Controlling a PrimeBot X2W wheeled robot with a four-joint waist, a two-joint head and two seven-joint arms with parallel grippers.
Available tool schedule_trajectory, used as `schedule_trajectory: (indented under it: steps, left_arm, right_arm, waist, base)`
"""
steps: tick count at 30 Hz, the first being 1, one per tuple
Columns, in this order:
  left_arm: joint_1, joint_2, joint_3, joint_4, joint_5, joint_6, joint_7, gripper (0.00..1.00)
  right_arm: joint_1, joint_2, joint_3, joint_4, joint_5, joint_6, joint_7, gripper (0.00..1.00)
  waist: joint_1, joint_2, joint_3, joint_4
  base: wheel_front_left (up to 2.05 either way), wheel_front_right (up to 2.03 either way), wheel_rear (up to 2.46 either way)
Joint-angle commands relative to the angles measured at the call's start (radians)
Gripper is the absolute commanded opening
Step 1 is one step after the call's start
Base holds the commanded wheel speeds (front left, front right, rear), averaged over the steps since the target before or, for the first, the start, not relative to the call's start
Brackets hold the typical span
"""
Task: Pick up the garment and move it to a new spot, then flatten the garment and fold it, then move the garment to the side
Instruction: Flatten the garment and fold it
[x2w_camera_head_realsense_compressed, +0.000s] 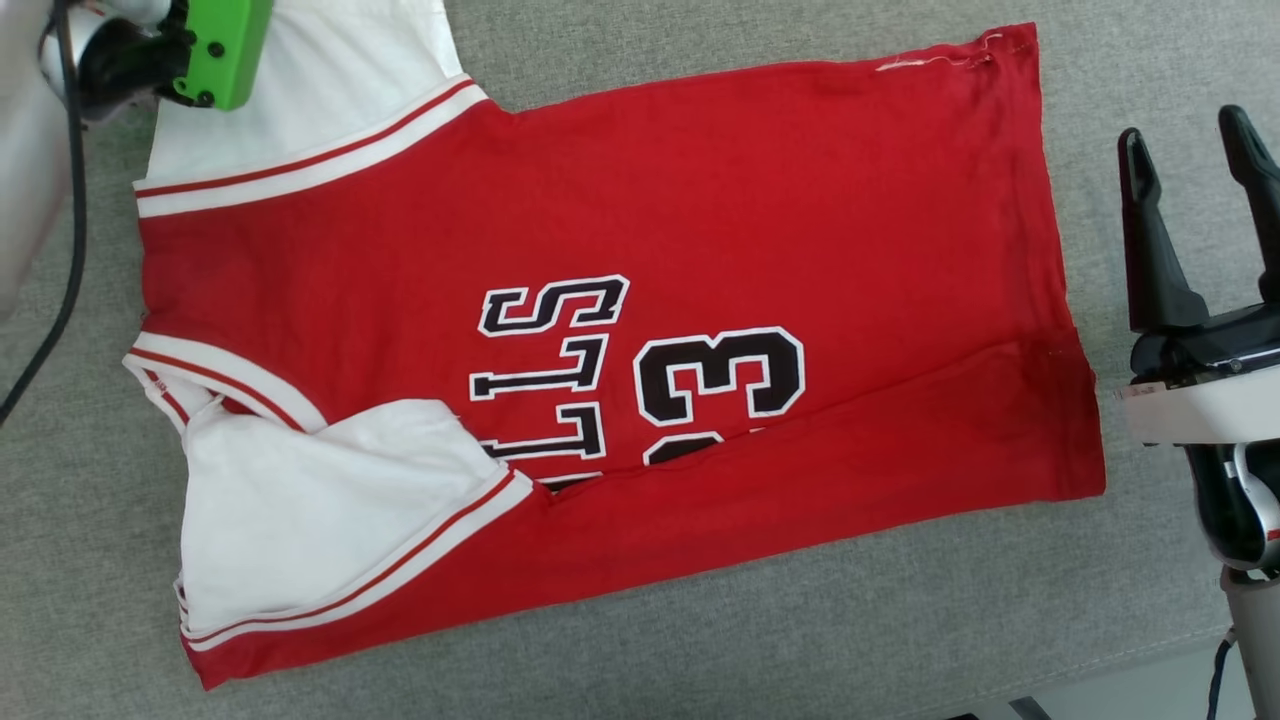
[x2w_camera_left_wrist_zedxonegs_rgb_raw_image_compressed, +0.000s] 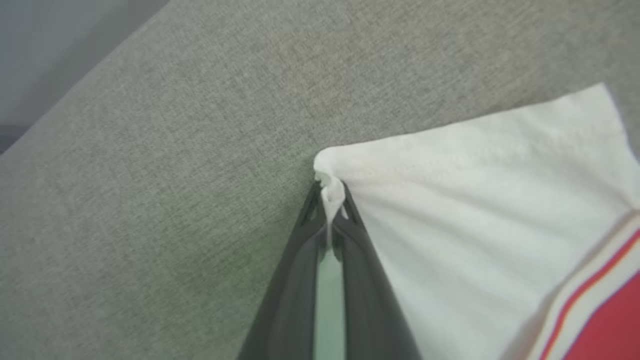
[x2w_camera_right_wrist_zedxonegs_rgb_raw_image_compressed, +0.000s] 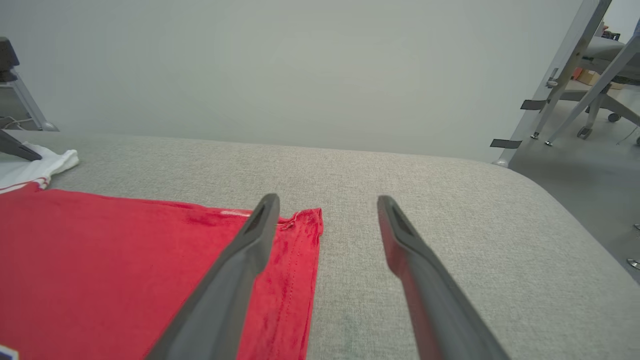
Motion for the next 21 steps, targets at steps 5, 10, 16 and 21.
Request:
schedule_trajectory:
  steps: [5, 10, 16, 21]
  left_arm:
    - [0.056, 0.007, -0.041, -0.019, 0.031, -0.002, -0.098, 0.0]
    - [0.063, -0.009, -0.049, -0.063, 0.052, -0.002, -0.228, 0.0]
    - [0.094, -0.027, -0.068, -0.128, 0.069, -0.002, -0.321, 0.0]
    - [0.102, -0.042, -0.076, -0.161, 0.077, -0.002, -0.362, 0.0]
  right_arm:
    - [-0.032, -0.058, -0.039, -0.011, 0.008, -0.001, 0.019, 1.0]
    - [-0.096, -0.176, -0.031, -0.007, 0.063, -0.001, 0.156, 1.0]
    - [-0.199, -0.389, 0.112, 0.035, 0.222, -0.001, 0.485, 1.0]
    - [-0.293, -0.518, 0.239, 0.089, 0.402, -0.001, 0.793, 1.0]
  waist:
    - [0.0, -0.0001, -0.065, 0.047]
    - [0.0, -0.0001, -0.125, 0.091]
    - [0.0, -0.0001, -0.169, 0.146]
    - [0.0, -0.0001, -0.171, 0.184]
  base:
    - [0.0, 0.0, 0.0]
    - [0.0, 0.0, 0.0]
    - [0.0, 0.0, 0.0]
    - [0.0, 0.0, 0.0]
